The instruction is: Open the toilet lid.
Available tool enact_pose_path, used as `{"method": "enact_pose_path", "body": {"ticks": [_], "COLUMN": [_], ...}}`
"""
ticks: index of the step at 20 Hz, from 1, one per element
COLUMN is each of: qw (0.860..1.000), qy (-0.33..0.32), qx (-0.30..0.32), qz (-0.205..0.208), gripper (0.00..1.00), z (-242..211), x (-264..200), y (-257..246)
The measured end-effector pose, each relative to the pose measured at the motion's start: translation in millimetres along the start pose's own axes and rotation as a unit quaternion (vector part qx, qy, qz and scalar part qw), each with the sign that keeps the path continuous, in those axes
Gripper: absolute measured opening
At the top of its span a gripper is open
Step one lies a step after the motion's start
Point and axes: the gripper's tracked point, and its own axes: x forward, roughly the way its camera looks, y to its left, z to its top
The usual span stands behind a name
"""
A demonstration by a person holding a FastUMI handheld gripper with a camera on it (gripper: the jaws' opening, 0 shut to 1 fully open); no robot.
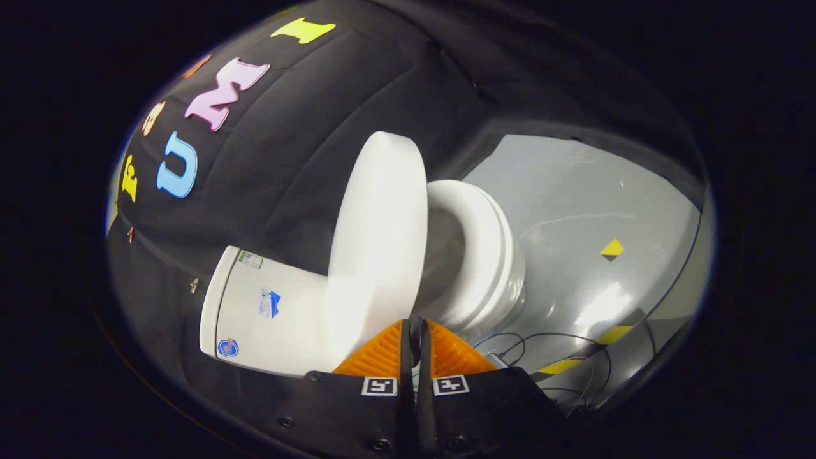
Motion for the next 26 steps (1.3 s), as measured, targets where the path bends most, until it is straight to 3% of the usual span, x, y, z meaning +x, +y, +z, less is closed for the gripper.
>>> {"method": "enact_pose_path", "body": {"ticks": [13,26], "qw": [0.987,0.962], "qy": [-0.071,-0.119], "qx": [-0.13,-0.24], "qz": [-0.061,-0.053], "gripper": [0.06,0.07], "z": [2.1,-31.5], "x": [-41.6,-54.6], "y": [105.0,212.6]}}
